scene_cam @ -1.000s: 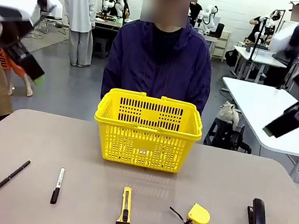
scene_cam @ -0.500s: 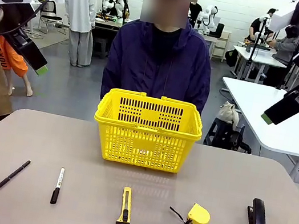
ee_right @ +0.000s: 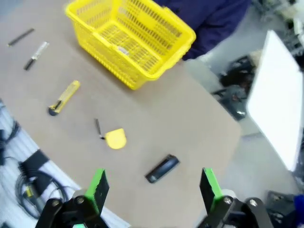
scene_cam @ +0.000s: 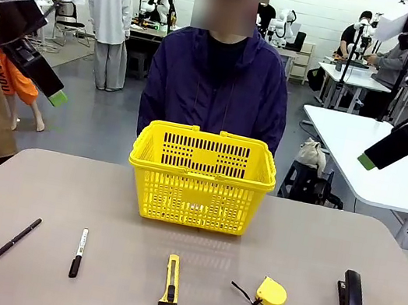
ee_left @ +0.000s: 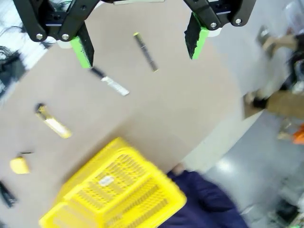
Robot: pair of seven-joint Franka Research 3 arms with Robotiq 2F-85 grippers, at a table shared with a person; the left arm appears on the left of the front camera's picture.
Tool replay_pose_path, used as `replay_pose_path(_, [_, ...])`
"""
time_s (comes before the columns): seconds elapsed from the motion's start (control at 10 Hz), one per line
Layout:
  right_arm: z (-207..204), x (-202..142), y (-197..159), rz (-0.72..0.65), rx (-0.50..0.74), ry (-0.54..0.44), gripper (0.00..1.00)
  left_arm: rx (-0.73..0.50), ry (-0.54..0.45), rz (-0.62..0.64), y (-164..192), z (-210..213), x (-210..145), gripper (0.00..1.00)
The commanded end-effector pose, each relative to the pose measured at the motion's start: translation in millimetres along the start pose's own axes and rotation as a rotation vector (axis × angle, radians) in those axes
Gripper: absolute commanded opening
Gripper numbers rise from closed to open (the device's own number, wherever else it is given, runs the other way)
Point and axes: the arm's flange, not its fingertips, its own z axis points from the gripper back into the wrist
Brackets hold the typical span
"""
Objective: Place the items the person wants into the basket.
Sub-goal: Pick up the item the person points to and place it in the Market Basket.
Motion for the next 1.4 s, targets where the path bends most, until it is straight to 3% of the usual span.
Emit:
replay_pose_path(0.0, [-9.7,-20.8,-61.5,-0.103,0.343,-0.058,1.0,-0.37,-0.058,0.03,56.1,13.4,-16.8,1.0])
replay_pose_path(0.1, [-15.5,-37.1,-94.2,-0.179,0.439,-0.104,1.0,-0.453,-0.114,0.053,81.5,20.7,-28.5,1.0])
replay_pose_path(0.4, [-35.2,-104.9,-175.9,-0.337,0.536,-0.279,1.0,-0.449,-0.239,0.126,167.1,24.9,-83.4,1.0])
replay_pose_path(0.7, [-32.8,-162.4,-214.3,-0.43,0.518,-0.356,1.0,-0.453,-0.173,0.081,205.2,29.4,-139.3,1.0])
replay_pose_path(0.9, [-24.3,-198.5,-225.6,-0.375,0.569,-0.374,1.0,-0.475,-0.155,0.056,219.1,44.9,-168.1,1.0])
replay_pose_path(1.2, [-16.6,-236.6,-232.1,-0.338,0.639,-0.259,1.0,-0.469,-0.144,-0.008,232.3,61.1,-202.1,1.0])
replay_pose_path(1.3, [-10.6,-245.8,-234.0,-0.351,0.625,-0.268,1.0,-0.472,-0.135,-0.013,233.6,64.8,-214.4,1.0])
